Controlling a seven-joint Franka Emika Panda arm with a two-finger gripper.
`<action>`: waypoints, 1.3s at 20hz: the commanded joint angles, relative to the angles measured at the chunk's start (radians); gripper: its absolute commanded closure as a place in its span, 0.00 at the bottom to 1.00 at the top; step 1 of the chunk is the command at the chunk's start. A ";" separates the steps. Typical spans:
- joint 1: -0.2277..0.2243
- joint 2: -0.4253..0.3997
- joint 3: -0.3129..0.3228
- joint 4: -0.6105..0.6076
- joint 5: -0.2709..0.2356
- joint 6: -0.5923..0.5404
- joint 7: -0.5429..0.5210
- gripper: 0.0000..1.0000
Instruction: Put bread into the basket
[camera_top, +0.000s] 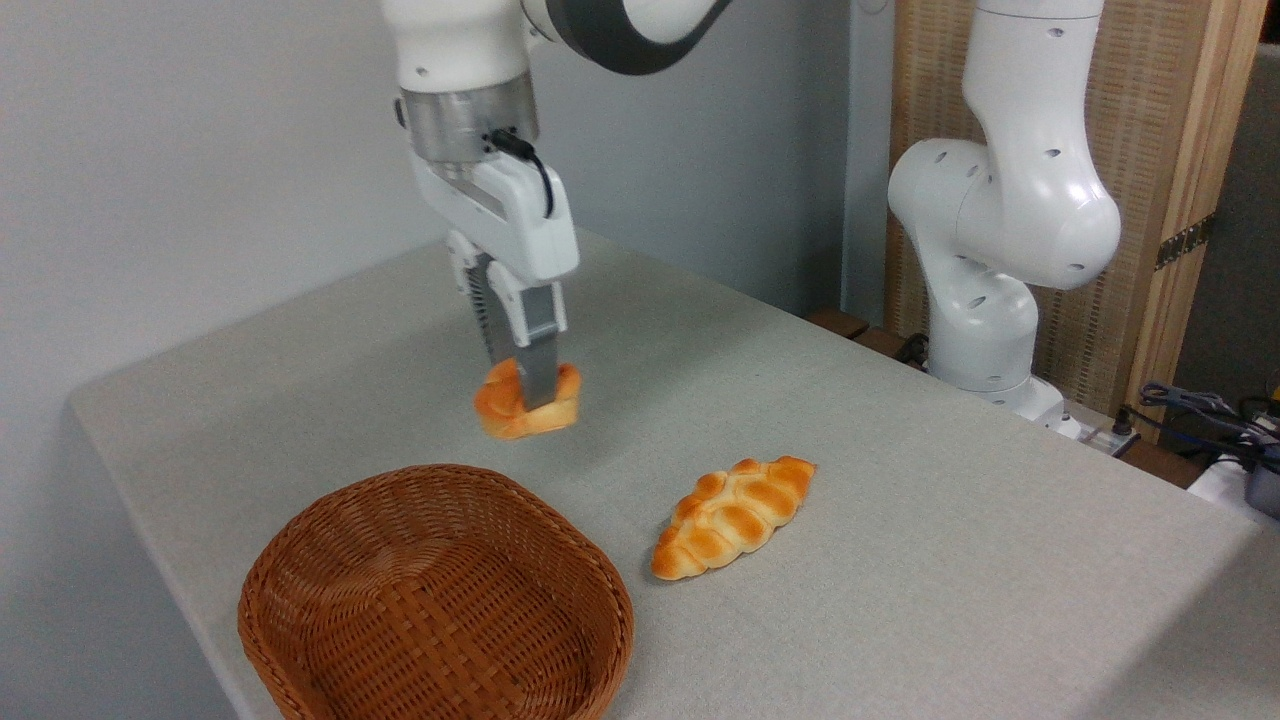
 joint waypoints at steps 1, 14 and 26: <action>-0.006 0.142 0.007 0.175 0.007 -0.021 0.020 0.52; -0.004 0.302 -0.069 0.186 0.202 0.164 0.011 0.00; 0.075 0.190 -0.082 0.189 0.087 0.105 -0.059 0.00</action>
